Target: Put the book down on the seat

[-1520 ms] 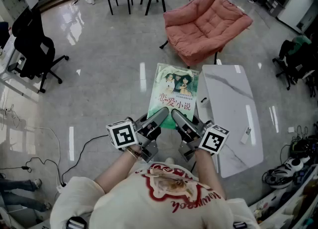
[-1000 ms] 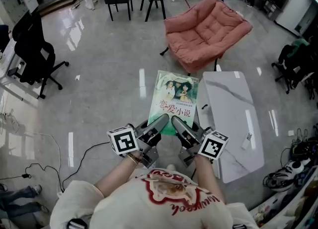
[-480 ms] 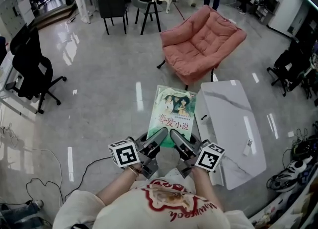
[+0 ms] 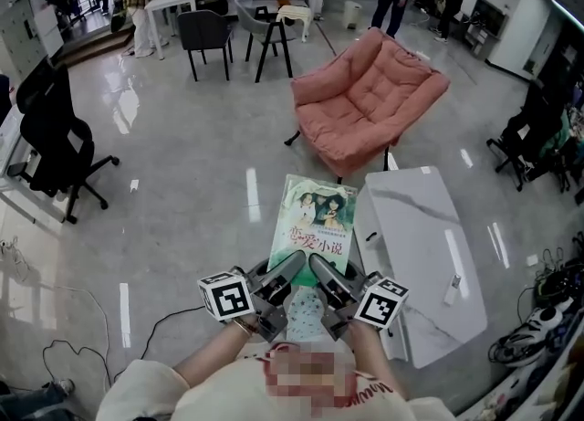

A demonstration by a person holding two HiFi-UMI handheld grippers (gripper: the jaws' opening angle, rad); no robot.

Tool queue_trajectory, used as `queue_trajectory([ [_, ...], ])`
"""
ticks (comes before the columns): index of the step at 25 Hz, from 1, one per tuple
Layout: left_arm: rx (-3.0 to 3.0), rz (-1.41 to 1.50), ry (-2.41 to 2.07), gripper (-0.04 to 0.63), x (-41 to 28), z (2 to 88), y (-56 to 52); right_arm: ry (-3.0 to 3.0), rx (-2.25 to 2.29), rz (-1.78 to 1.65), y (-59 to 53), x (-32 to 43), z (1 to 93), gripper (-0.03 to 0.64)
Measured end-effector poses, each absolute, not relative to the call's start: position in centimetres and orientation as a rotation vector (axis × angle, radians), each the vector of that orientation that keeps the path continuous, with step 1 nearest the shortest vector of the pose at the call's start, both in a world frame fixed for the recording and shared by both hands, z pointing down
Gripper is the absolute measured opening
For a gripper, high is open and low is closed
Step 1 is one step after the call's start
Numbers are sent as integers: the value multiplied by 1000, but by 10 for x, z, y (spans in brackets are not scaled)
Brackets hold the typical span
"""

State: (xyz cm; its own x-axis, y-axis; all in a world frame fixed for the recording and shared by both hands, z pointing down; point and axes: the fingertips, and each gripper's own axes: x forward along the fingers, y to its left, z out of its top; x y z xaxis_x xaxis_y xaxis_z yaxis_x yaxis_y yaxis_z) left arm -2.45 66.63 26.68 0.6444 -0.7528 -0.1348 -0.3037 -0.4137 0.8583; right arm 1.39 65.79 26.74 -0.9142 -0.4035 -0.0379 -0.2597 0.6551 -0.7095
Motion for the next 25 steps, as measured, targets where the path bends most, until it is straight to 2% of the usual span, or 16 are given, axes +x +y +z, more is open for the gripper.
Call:
queue_trajectory([
  [14, 1998, -688, -846, 83, -35, 273, 533, 2710, -512, -1053, 524, 4, 272, 130],
  [25, 2005, -724, -835, 83, -4, 250, 357, 2737, -499, -990, 349, 34, 246, 130],
])
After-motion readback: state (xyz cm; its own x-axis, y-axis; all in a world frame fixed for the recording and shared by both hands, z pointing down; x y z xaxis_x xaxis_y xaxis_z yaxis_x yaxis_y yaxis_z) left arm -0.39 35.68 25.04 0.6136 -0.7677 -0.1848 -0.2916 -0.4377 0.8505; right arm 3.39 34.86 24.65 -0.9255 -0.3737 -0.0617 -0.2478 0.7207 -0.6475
